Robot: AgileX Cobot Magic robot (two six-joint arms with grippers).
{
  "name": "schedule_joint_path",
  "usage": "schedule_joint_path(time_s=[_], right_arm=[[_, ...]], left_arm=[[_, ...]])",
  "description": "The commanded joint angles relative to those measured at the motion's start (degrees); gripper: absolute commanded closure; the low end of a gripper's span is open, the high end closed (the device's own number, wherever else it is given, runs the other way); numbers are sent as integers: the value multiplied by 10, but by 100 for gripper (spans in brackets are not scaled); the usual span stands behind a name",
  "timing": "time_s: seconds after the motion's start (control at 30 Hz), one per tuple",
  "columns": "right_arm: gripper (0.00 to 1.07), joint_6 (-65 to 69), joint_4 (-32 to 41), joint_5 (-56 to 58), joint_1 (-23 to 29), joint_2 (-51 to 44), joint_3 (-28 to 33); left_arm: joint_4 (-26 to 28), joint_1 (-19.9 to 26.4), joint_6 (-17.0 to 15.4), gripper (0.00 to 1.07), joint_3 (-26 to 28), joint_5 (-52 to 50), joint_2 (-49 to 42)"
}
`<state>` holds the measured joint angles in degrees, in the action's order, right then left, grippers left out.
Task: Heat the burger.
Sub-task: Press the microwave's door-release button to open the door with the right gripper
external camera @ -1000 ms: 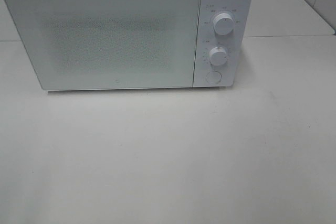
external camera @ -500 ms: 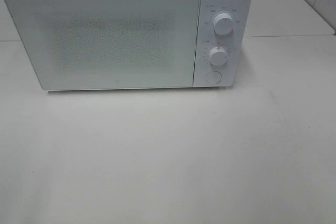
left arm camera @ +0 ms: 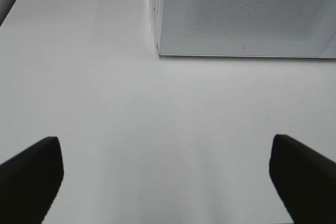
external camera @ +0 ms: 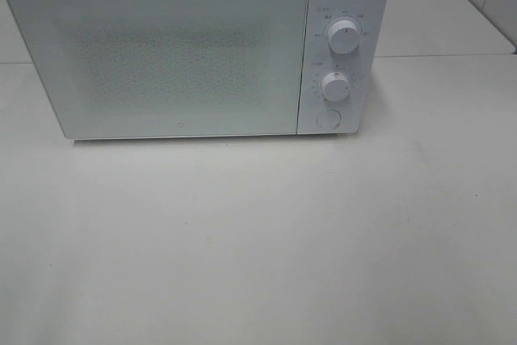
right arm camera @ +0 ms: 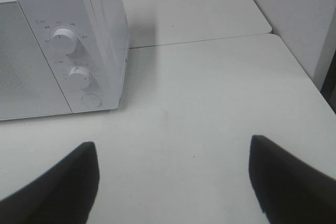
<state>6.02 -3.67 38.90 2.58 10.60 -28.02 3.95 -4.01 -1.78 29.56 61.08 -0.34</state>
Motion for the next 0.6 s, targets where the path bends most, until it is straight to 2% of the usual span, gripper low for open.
schedule_joint_path(time_s=[0.03, 0.27, 0.6], right_arm=[[31, -4, -5, -49, 0, 21, 10], [31, -4, -9, -174, 0, 121, 32], [31, -3, -10, -286, 0, 261, 34]], left_arm=[[3, 4, 0, 6, -1, 1, -8], [3, 4, 0, 6, -1, 1, -8], [3, 4, 0, 6, -1, 1, -8]])
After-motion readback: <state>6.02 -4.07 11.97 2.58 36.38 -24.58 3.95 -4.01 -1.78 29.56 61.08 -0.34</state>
